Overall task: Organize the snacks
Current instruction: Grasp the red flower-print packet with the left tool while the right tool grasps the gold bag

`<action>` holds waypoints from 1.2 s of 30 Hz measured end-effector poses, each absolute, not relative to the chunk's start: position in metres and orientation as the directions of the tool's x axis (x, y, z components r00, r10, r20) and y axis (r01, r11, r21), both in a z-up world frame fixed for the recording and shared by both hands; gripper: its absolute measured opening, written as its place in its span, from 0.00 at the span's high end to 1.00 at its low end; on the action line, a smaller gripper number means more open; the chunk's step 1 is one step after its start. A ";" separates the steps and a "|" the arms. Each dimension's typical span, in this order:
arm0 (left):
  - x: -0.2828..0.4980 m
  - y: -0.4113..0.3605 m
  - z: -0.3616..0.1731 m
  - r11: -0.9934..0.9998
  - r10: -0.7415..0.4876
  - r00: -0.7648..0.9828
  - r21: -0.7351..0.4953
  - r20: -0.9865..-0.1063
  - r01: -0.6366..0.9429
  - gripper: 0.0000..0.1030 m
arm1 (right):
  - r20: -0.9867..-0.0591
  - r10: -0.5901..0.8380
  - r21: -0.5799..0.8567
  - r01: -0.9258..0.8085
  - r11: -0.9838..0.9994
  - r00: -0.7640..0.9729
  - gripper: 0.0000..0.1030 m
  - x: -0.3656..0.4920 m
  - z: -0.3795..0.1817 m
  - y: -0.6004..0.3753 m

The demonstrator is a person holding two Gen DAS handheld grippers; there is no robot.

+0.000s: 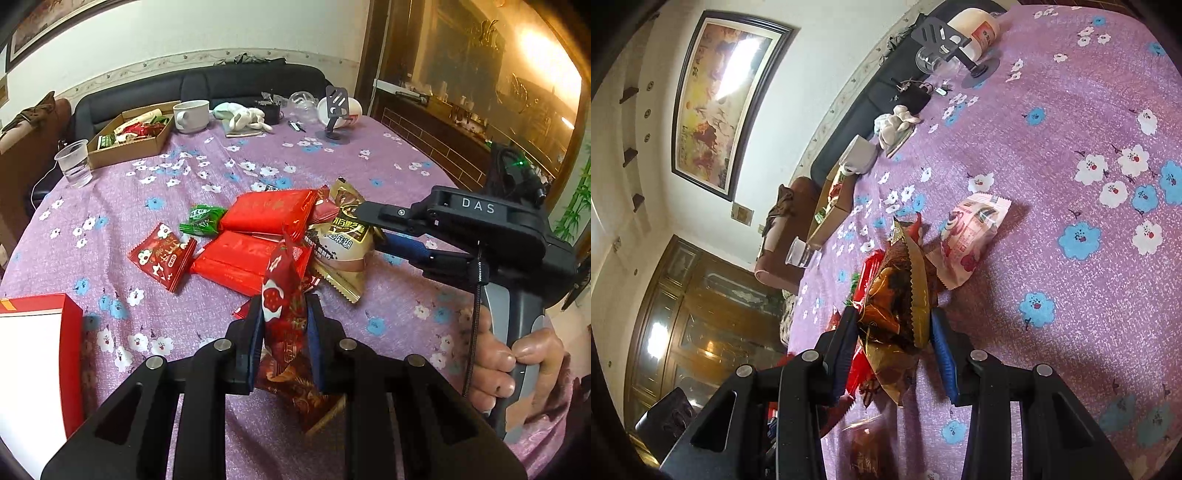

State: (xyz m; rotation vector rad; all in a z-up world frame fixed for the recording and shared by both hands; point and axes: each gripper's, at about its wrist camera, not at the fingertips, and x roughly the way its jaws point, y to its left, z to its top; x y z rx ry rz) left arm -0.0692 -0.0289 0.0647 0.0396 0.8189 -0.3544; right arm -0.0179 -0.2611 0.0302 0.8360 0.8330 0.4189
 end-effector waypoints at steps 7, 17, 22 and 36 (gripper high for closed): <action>-0.074 -0.025 0.070 0.939 -0.302 0.637 -0.107 -0.709 0.326 0.82 | -0.458 0.629 0.796 -0.025 0.605 0.628 0.61 -0.019 0.033 -0.263; -0.090 0.025 0.094 0.962 -0.253 0.705 -0.097 -0.663 0.254 0.82 | -0.425 0.637 0.822 -0.021 0.570 0.643 0.66 -0.020 0.033 -0.274; -0.098 0.052 0.090 0.966 -0.248 0.713 -0.111 -0.656 0.234 0.81 | -0.420 0.637 0.841 0.015 0.540 0.647 0.65 -0.017 0.026 -0.284; -0.117 0.073 0.070 0.945 -0.320 0.696 -0.167 -0.643 0.281 0.81 | -0.560 0.546 0.760 0.123 0.639 0.622 0.38 -0.007 0.013 -0.280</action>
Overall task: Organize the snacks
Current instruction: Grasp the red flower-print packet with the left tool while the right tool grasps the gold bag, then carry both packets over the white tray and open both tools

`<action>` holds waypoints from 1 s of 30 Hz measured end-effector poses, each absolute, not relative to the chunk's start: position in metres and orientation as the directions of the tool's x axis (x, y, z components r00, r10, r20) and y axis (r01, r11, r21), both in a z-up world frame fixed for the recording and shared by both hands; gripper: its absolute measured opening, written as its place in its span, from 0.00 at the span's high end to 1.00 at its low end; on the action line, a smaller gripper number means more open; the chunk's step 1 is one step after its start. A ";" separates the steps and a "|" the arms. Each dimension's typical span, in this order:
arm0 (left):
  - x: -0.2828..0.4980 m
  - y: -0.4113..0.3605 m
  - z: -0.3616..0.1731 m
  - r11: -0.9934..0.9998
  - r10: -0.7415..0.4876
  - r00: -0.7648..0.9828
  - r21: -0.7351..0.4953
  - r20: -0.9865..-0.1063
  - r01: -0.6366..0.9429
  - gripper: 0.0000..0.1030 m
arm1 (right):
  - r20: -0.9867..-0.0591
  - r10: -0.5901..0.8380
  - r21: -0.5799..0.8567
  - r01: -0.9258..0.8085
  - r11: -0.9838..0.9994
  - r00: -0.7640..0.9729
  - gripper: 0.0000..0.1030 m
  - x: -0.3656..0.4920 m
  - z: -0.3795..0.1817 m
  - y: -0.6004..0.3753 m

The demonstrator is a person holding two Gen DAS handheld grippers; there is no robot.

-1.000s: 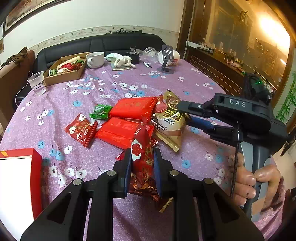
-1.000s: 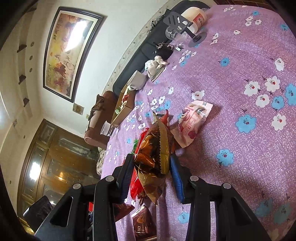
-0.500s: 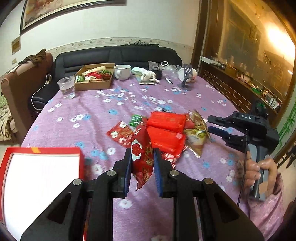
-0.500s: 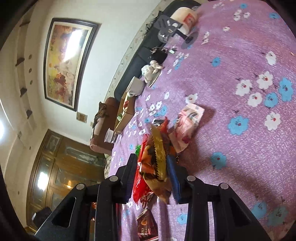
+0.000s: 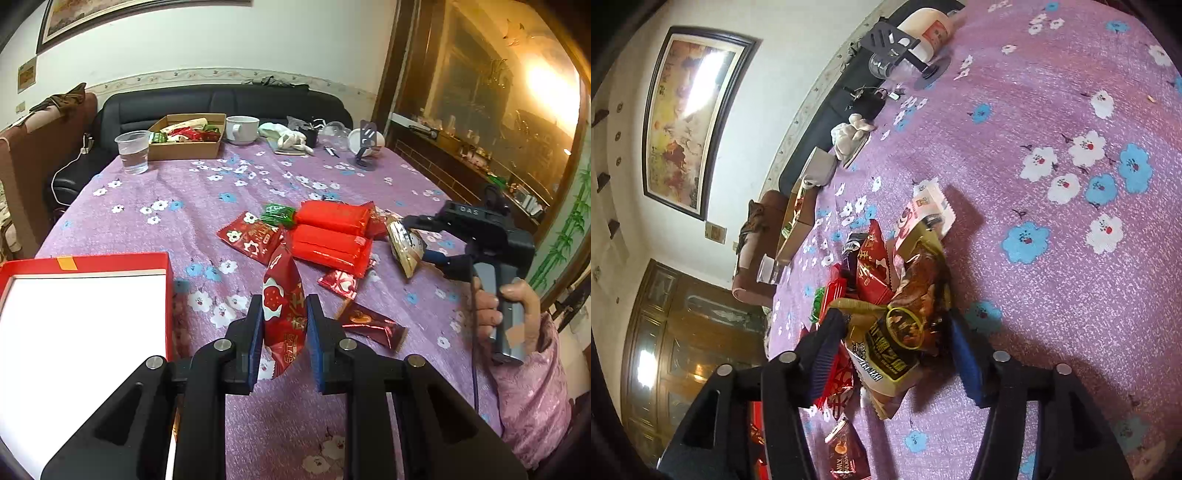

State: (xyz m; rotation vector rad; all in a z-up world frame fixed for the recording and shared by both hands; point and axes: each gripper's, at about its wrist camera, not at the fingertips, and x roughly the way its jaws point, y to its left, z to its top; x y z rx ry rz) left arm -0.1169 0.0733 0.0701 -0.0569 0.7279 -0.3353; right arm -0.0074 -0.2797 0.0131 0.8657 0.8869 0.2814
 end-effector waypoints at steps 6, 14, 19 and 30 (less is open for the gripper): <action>-0.125 0.081 0.070 0.937 -0.348 0.700 -0.196 -0.624 0.291 0.81 | -0.656 0.390 0.547 0.051 0.836 0.646 0.48 -0.012 0.026 -0.243; -0.153 0.110 0.089 0.938 -0.346 0.741 -0.215 -0.576 0.271 0.81 | -0.670 0.338 0.465 0.019 0.885 0.661 0.56 -0.026 0.029 -0.227; -0.171 0.141 0.100 0.956 -0.291 0.783 -0.192 -0.551 0.220 0.81 | -0.570 0.538 0.682 -0.007 0.731 0.621 0.56 -0.043 0.021 -0.241; -0.187 0.202 0.073 0.986 -0.139 0.777 -0.158 -0.614 0.051 0.81 | -0.394 0.818 0.815 -0.253 0.522 0.419 0.57 -0.063 0.044 -0.131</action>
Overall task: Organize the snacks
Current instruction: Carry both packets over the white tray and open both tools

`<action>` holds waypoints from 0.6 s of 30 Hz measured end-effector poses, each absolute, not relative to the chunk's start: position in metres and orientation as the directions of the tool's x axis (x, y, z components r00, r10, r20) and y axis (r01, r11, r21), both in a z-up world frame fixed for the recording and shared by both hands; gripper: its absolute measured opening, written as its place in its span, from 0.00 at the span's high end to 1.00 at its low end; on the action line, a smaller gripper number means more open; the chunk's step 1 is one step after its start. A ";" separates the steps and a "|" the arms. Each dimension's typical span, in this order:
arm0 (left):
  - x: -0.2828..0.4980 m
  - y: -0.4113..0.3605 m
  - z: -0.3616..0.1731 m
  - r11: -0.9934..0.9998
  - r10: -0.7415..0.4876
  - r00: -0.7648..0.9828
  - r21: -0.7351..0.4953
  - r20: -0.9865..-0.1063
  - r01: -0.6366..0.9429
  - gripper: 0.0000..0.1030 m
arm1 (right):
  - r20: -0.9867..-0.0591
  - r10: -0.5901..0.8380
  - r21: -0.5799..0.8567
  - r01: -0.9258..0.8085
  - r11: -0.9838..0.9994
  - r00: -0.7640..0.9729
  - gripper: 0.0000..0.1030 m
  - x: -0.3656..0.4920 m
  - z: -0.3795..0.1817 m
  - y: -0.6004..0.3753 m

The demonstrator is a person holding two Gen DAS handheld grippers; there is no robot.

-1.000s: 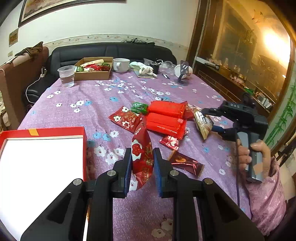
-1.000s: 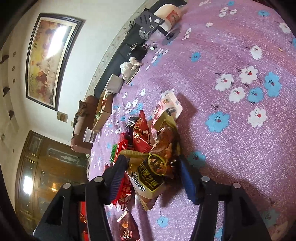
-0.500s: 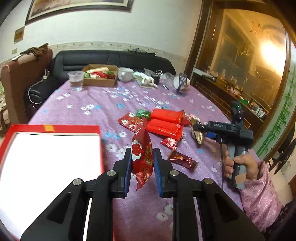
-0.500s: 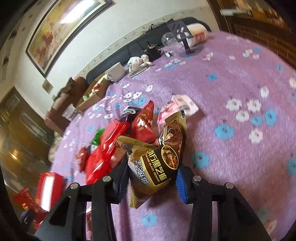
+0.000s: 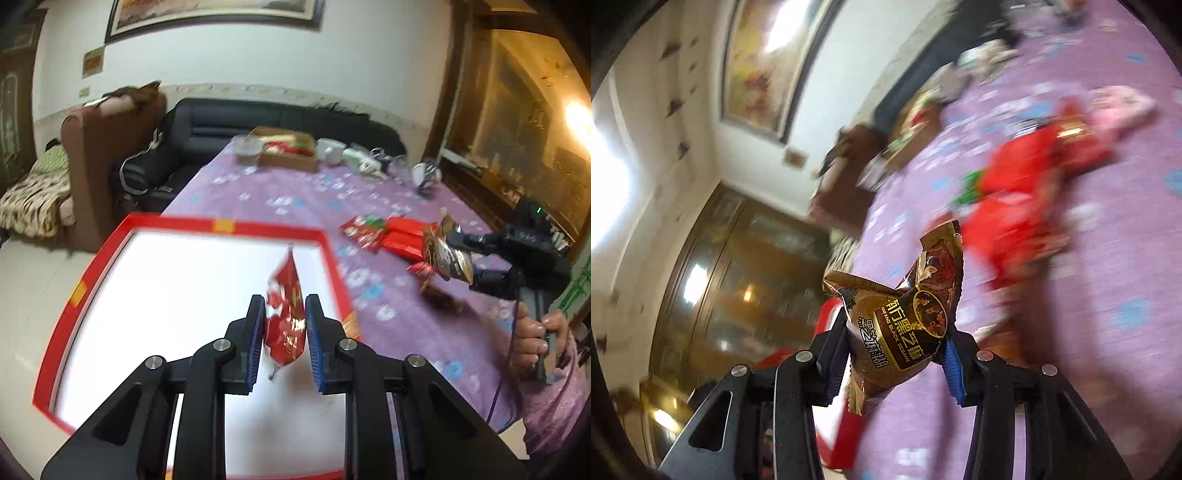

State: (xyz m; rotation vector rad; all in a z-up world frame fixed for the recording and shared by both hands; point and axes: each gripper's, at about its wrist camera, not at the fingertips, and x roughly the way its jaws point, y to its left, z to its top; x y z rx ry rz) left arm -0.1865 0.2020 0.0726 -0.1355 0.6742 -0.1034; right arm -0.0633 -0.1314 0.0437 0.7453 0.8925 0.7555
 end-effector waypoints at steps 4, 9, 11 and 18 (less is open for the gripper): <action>-0.191 0.216 0.060 0.988 -0.115 0.758 -0.156 -0.642 0.017 0.81 | -0.410 0.856 0.794 -0.340 0.505 0.316 0.57 -0.072 0.048 -0.063; -0.194 0.227 0.053 0.990 -0.085 0.757 -0.143 -0.648 -0.011 0.81 | -0.451 0.867 0.738 -0.457 0.497 0.213 0.57 -0.092 0.053 0.014; -0.195 0.232 0.051 0.990 -0.066 0.760 -0.138 -0.647 -0.031 0.81 | -0.470 0.862 0.713 -0.494 0.499 0.191 0.56 -0.098 0.055 0.036; -0.202 0.250 0.045 0.984 -0.034 0.761 -0.153 -0.648 -0.086 0.66 | -0.529 0.821 0.644 -0.529 0.553 0.215 0.52 -0.102 0.054 0.065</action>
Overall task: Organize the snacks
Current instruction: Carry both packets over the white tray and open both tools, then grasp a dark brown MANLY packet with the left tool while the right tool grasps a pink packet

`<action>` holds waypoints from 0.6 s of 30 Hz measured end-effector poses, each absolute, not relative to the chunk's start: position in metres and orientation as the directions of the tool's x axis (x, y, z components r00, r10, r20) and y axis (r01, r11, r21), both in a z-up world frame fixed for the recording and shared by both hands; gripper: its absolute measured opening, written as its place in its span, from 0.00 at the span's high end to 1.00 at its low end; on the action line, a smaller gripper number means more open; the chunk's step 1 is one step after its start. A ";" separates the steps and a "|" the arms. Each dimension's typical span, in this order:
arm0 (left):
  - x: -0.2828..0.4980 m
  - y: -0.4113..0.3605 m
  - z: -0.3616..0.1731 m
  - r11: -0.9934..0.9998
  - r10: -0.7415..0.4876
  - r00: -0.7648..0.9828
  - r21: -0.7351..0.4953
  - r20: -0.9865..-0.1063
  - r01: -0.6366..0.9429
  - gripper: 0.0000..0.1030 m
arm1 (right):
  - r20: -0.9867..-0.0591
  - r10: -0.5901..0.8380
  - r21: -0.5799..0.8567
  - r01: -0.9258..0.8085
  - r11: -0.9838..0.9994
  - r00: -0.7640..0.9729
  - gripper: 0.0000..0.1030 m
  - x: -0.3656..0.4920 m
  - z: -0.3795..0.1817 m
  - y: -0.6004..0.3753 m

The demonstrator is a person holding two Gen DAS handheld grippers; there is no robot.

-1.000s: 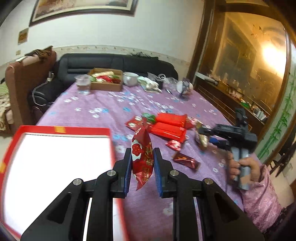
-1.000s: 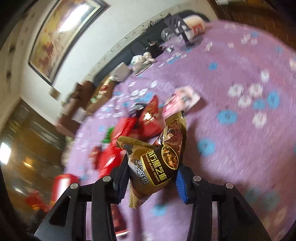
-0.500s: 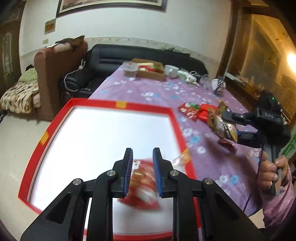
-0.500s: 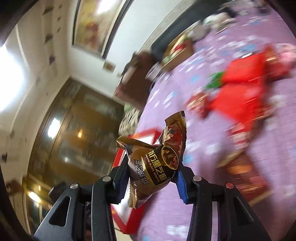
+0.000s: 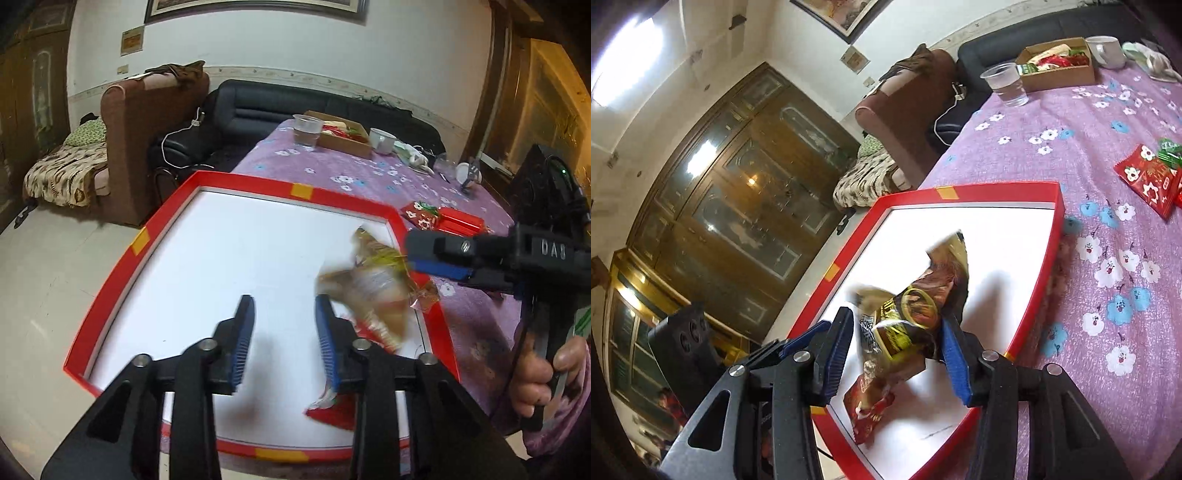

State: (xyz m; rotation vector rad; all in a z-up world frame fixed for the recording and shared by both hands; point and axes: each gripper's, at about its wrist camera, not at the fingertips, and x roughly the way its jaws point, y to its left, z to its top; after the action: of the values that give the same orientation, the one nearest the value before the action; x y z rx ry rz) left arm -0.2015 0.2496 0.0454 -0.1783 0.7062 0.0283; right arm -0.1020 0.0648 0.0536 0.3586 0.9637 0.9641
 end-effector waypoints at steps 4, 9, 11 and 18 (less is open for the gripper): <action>-0.204 0.244 0.047 0.987 -0.044 0.764 -0.145 -0.644 -0.065 0.66 | -0.495 0.825 0.661 -0.497 0.561 0.273 0.49 -0.095 0.056 0.035; -0.204 0.227 0.053 0.991 -0.079 0.773 -0.133 -0.629 -0.007 0.60 | -0.479 0.784 0.676 -0.404 0.616 0.395 0.46 -0.081 0.057 -0.037; -0.204 0.217 0.057 0.992 -0.092 0.779 -0.123 -0.620 0.020 0.54 | -0.470 0.754 0.693 -0.337 0.638 0.459 0.45 -0.074 0.056 -0.080; -0.193 0.164 0.070 0.987 -0.157 0.771 -0.080 -0.617 0.137 0.41 | -0.436 0.681 0.776 -0.137 0.616 0.589 0.41 -0.055 0.052 -0.205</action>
State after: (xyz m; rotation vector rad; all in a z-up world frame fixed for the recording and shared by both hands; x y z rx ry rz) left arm -0.1928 0.1643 0.0699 -0.0312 0.6716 -0.1596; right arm -0.0555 -0.2047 0.0523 0.7674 0.8063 0.5344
